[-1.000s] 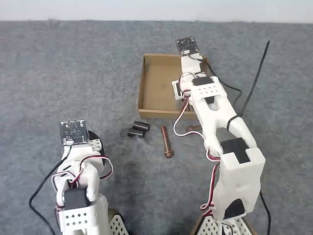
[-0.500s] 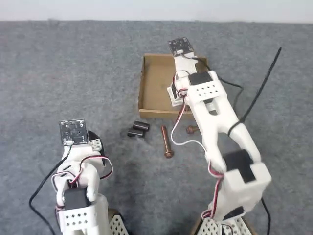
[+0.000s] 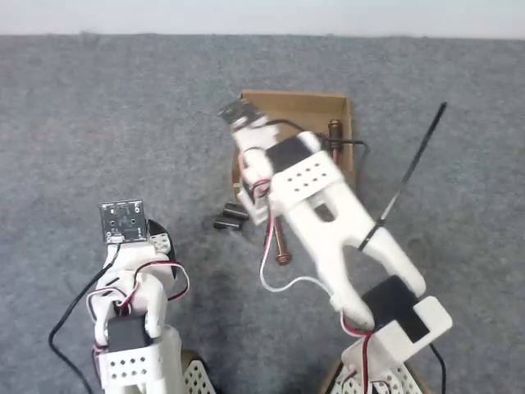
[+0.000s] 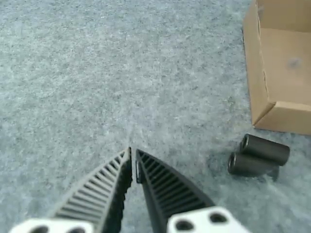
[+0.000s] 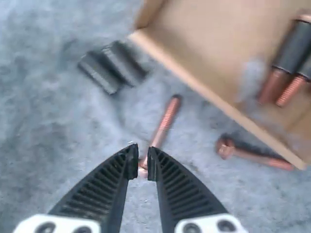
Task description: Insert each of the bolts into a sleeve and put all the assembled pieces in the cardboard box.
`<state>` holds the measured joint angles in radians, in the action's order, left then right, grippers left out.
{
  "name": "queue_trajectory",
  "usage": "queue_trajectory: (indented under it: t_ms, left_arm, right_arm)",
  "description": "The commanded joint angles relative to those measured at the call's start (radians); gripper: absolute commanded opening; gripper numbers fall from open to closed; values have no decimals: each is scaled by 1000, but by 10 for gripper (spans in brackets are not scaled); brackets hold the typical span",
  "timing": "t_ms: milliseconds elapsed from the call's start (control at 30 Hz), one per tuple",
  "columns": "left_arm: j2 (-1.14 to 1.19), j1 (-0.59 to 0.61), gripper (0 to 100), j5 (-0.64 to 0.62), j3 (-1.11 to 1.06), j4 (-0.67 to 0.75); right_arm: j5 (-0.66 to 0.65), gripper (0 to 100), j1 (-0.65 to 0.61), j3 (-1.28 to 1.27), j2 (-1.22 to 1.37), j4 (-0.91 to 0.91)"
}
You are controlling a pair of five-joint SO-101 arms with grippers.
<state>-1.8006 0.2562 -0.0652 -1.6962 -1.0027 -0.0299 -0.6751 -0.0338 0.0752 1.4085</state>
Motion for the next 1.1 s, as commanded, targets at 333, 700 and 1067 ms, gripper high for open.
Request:
queue_trajectory:
  t_ms: [333, 700, 1067]
  left_arm:
    - [-23, 3, 12, 12, 12, -20]
    - [-23, 2, 12, 12, 12, -20]
    - [-23, 0, 12, 12, 12, -20]
  right_arm:
    - [-104, 110, -104, -74, 7, -251]
    - [-114, 101, -104, -74, 170, -389]
    - [-282, 102, -101, -69, 283, -483]
